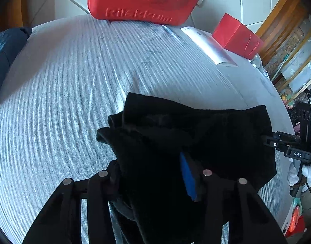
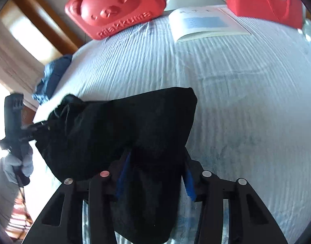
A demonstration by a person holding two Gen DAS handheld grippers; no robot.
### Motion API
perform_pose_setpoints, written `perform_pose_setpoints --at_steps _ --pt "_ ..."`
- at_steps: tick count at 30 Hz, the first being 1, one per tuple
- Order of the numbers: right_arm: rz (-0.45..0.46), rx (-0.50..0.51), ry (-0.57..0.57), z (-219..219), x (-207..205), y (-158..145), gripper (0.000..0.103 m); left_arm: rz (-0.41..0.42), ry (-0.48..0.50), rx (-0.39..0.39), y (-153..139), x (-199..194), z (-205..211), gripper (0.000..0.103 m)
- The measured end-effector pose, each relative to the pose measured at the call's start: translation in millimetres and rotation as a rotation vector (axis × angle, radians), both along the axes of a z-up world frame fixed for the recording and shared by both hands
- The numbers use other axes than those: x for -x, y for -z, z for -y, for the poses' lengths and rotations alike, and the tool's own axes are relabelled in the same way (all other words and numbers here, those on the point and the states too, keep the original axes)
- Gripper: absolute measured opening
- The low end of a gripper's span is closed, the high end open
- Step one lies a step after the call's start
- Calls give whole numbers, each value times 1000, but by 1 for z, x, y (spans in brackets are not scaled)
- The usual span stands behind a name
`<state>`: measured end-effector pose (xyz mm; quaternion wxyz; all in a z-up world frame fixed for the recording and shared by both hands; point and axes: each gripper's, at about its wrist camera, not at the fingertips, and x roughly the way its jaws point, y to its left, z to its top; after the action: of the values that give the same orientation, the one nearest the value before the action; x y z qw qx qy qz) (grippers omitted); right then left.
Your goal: Fold clothes
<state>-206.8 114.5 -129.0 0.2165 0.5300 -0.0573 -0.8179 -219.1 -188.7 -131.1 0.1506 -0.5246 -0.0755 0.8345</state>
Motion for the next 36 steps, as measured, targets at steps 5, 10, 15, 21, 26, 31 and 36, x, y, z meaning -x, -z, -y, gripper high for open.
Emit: perform_pose_setpoints --at_steps 5,10,15,21,26,31,36 --pt "24 16 -6 -4 5 3 38 -5 -12 -41 4 4 8 36" --pt "11 -36 -38 4 5 2 38 -14 -28 -112 7 8 15 37" --pt "-63 -146 -66 17 -9 -7 25 -69 -18 -22 -4 -10 -6 21" --pt "-185 -117 -11 7 -34 -31 19 -196 -21 -65 -34 -41 -11 17" --pt "-277 -101 -69 17 -46 -70 19 -235 -73 14 -67 -54 -10 17" --pt "-361 -38 -144 40 -47 -108 19 -300 -188 79 -110 -81 11 17" --pt "-432 5 -285 95 -47 -149 19 -366 -319 129 -157 -109 63 17"
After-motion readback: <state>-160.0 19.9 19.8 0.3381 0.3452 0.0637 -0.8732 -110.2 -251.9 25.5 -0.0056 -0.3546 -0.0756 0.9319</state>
